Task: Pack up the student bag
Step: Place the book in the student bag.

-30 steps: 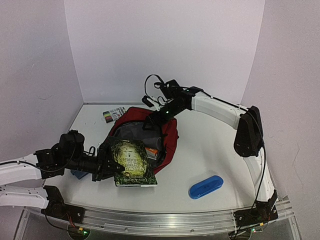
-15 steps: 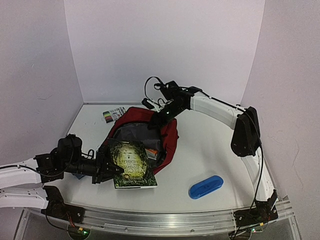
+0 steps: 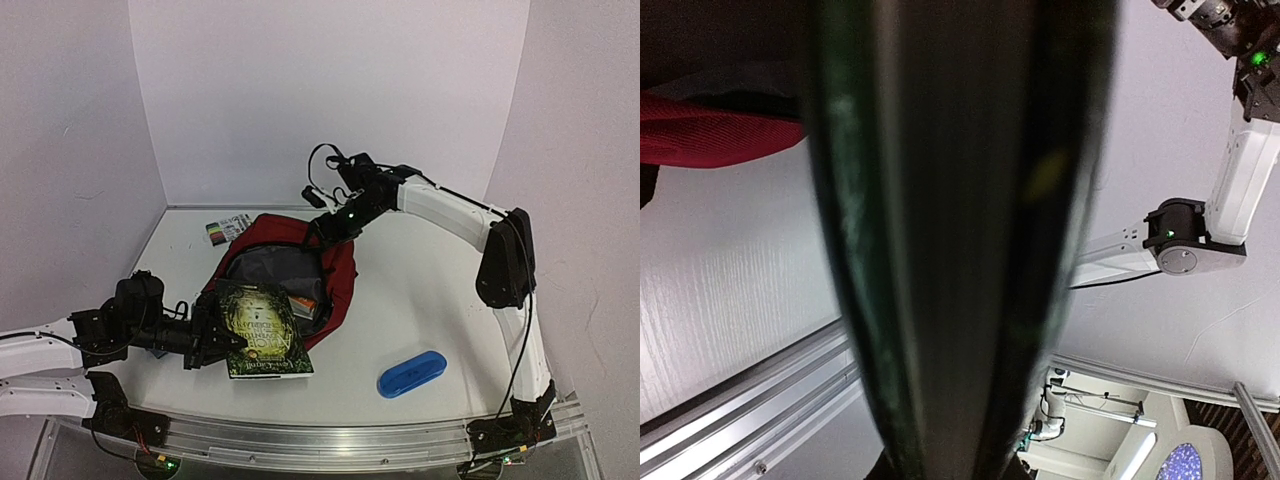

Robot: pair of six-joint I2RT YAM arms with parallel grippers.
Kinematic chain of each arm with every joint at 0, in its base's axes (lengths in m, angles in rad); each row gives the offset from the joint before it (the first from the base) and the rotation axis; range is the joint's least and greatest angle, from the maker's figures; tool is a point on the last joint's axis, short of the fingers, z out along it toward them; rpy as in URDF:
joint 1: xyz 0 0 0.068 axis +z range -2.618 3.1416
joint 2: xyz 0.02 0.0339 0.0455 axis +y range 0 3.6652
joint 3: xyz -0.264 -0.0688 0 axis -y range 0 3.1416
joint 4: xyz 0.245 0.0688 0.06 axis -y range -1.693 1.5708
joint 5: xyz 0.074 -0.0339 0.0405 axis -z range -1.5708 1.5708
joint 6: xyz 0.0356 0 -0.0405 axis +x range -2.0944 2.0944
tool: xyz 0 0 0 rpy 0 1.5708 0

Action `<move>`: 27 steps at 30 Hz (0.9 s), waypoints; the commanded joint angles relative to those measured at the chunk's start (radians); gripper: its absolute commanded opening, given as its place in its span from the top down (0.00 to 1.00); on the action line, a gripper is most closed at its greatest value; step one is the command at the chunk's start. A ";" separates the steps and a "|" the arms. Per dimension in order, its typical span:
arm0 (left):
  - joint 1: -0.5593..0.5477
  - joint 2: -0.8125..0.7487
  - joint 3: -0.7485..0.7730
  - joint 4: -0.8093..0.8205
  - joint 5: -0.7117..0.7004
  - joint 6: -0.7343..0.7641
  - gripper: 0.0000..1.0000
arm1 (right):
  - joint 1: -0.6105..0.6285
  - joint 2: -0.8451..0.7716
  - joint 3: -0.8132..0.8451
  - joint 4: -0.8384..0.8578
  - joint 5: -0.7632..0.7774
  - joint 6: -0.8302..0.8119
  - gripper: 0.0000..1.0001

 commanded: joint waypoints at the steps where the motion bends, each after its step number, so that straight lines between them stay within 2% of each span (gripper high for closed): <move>1: -0.001 -0.014 0.030 0.131 0.024 0.013 1.00 | -0.014 -0.004 -0.029 -0.034 -0.138 0.049 0.20; 5: -0.001 -0.013 0.036 0.119 0.025 0.018 1.00 | -0.013 0.027 -0.040 -0.035 -0.234 0.105 0.23; 8: -0.001 -0.003 0.036 0.117 0.027 0.022 1.00 | -0.013 0.040 -0.027 -0.034 -0.262 0.113 0.34; 10: -0.001 0.008 0.025 0.134 0.035 0.018 1.00 | -0.013 0.045 -0.012 -0.034 -0.293 0.120 0.49; 14: -0.001 0.030 -0.021 0.228 0.052 -0.006 1.00 | -0.013 0.044 0.033 -0.029 -0.273 0.121 0.95; 15: -0.001 0.037 -0.030 0.259 0.053 -0.009 1.00 | -0.015 0.039 0.042 -0.029 -0.262 0.117 1.00; 19: 0.000 0.091 -0.036 0.359 0.069 -0.002 1.00 | -0.031 0.005 0.062 -0.016 -0.292 0.126 1.00; 27: 0.019 0.300 -0.012 0.563 0.140 0.013 1.00 | -0.039 -0.047 0.084 0.022 -0.353 0.176 1.00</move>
